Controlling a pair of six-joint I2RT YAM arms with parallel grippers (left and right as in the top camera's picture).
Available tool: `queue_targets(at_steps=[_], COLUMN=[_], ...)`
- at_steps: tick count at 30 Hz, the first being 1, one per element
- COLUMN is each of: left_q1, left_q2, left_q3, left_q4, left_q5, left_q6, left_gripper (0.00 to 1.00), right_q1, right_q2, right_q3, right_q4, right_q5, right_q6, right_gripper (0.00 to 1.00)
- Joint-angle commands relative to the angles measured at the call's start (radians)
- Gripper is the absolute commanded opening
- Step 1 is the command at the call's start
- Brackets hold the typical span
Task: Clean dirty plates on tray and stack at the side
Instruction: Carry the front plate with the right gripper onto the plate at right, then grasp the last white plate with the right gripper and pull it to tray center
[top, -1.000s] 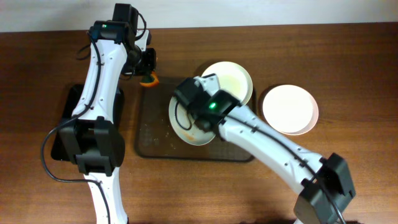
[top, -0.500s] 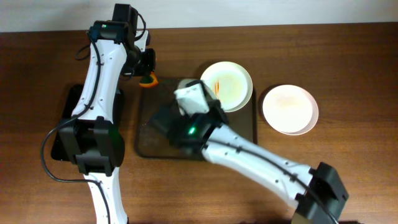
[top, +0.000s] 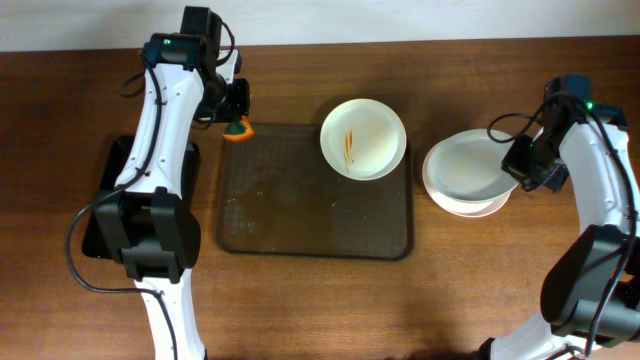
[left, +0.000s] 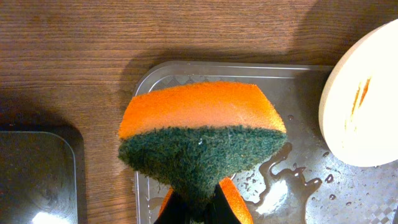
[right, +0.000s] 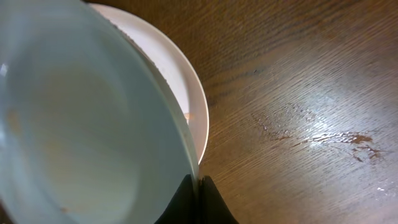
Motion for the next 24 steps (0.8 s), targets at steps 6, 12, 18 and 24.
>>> queue_targets(at_steps=[6, 12, 18, 24], left_q1=[0.007, 0.008, 0.006, 0.006], left_q2=[-0.010, -0.010, -0.010, -0.010], left_q3=[-0.006, -0.006, -0.006, -0.006], left_q4=[-0.005, -0.011, -0.010, -0.014], left_q5=[-0.008, -0.008, -0.008, -0.008], left_q6=[0.016, 0.017, 0.017, 0.017], left_gripper=[0.00, 0.00, 0.00, 0.00], right_q1=[0.182, 0.471, 0.489, 0.650], right_q2=[-0.024, 0.122, 0.218, 0.218], right_q3=[-0.017, -0.018, -0.018, -0.017], right_q4=[0.207, 0.351, 0.343, 0.257], right_q5=[-0.292, -0.069, -0.132, -0.193], right_q6=[-0.014, 0.313, 0.330, 0.326], right_gripper=[0.63, 0.41, 0.17, 0.04])
